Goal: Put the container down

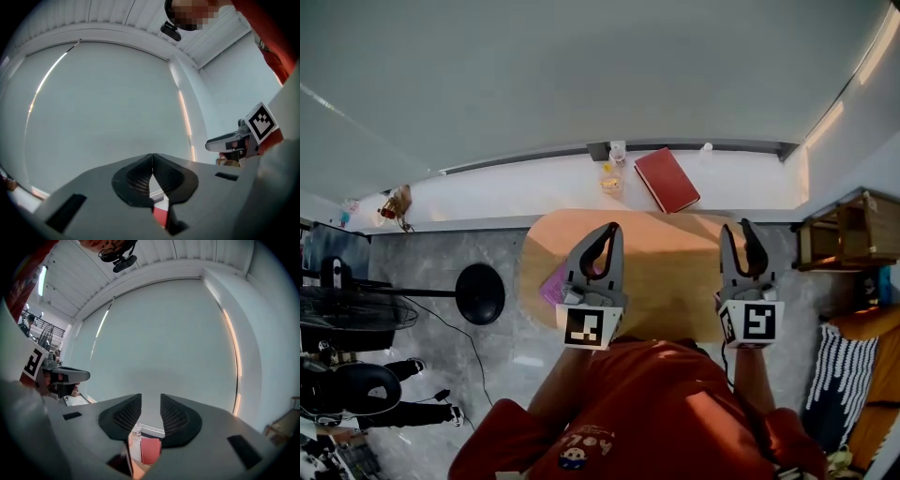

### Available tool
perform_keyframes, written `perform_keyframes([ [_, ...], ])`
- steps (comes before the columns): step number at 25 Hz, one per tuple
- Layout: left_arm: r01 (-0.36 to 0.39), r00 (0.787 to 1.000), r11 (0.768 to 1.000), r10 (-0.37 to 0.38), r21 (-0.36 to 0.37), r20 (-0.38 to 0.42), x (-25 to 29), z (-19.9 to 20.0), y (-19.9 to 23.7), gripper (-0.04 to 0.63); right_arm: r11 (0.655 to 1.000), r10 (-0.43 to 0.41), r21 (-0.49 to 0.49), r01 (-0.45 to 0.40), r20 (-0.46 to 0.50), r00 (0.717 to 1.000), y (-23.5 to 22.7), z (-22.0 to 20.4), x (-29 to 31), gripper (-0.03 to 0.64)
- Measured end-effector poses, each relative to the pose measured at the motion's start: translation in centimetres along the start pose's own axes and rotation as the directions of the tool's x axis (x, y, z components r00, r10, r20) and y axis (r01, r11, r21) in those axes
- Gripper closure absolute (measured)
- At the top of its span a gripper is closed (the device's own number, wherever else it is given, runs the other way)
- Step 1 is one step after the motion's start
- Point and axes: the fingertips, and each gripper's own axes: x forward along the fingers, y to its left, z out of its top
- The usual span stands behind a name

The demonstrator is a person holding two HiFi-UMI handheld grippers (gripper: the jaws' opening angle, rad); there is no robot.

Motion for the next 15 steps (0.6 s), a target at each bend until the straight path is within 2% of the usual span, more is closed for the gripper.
perform_keyframes([
  [8, 0.018, 1.0, 1.0, -0.018, 0.004, -0.006, 0.2, -0.1, -1.2, 0.586, 1.0, 0.007, 0.005, -0.007, -0.02, 1.0, -0.2, -0.2, -0.4, 0.617],
  [15, 0.038, 0.999, 0.999, -0.038, 0.008, -0.012, 0.2, -0.4, -2.5, 0.586, 1.0, 0.013, -0.015, -0.013, -0.038, 0.999, -0.3, -0.7, -1.0, 0.62],
])
